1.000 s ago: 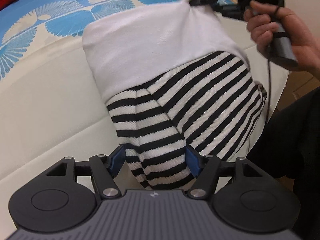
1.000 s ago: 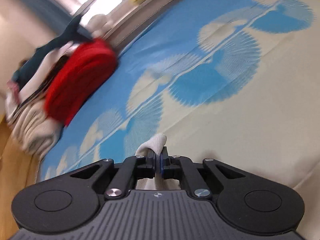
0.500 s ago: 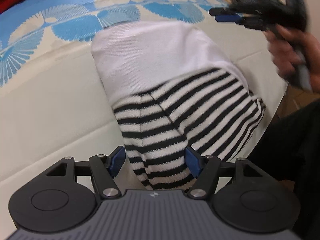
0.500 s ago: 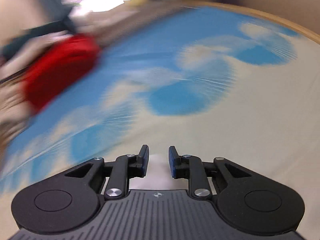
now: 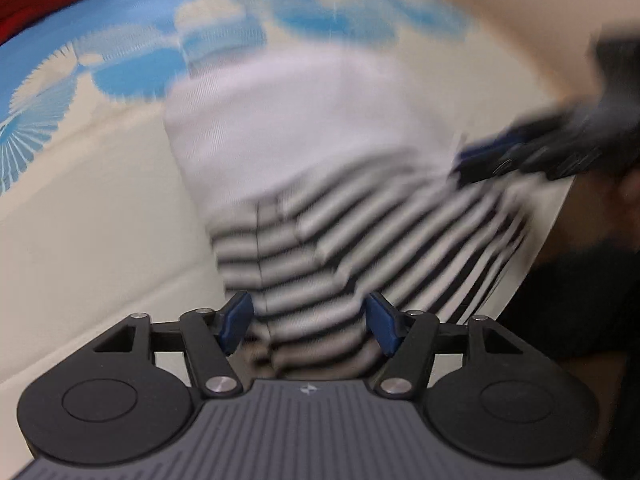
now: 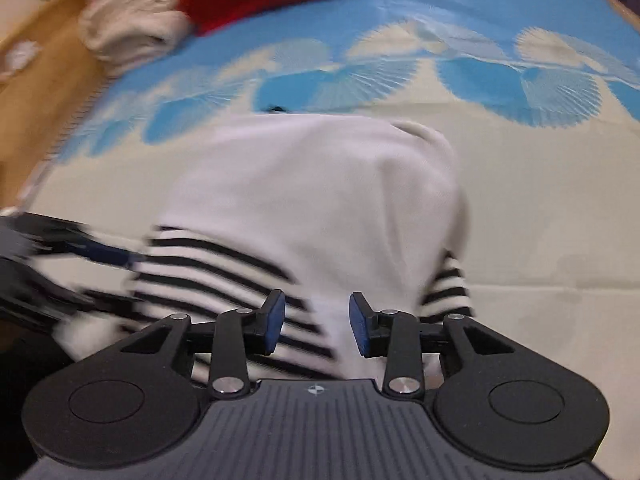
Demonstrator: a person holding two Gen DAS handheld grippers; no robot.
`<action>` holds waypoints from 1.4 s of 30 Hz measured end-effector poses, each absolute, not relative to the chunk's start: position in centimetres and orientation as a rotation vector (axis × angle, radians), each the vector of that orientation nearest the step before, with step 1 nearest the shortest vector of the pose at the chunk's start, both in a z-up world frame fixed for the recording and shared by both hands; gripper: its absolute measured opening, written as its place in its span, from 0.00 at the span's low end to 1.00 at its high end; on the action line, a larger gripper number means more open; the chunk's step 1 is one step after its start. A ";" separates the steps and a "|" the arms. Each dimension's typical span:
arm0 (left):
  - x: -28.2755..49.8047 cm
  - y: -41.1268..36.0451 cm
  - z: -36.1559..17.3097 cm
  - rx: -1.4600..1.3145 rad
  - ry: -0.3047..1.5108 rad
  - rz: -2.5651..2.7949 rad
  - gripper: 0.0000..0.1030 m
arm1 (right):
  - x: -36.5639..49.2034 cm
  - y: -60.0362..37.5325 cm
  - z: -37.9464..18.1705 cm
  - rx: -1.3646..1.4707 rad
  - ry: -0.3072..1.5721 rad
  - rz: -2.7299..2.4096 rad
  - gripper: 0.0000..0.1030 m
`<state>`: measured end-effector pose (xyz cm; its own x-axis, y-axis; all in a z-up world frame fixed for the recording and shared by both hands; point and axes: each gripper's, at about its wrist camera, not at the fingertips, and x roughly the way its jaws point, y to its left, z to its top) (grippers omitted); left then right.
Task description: Fold small clothes
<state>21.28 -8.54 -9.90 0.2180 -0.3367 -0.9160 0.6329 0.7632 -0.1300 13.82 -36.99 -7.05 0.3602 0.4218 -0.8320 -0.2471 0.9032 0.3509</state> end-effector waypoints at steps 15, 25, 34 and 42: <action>30.7 -4.2 -6.5 -0.114 1.175 -0.518 0.85 | 16.5 -42.5 -8.5 0.389 1.113 0.141 0.88; 35.5 -3.5 -16.2 -0.502 1.355 -0.599 0.86 | 20.2 -41.0 -13.6 0.416 1.221 0.167 0.88; 36.7 -4.8 -15.1 -0.516 1.264 -0.642 0.38 | 21.2 -39.3 -11.9 0.421 1.164 0.209 0.17; 36.8 -1.1 -6.5 -0.355 0.983 -0.615 0.34 | 24.2 -38.3 -7.5 0.553 0.930 0.254 0.13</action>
<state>36.76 -1.10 -6.53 0.4065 -0.6291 -0.6625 0.3205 0.7773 -0.5414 24.23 -38.26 -7.53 0.5809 0.4364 -0.6871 0.0271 0.8333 0.5522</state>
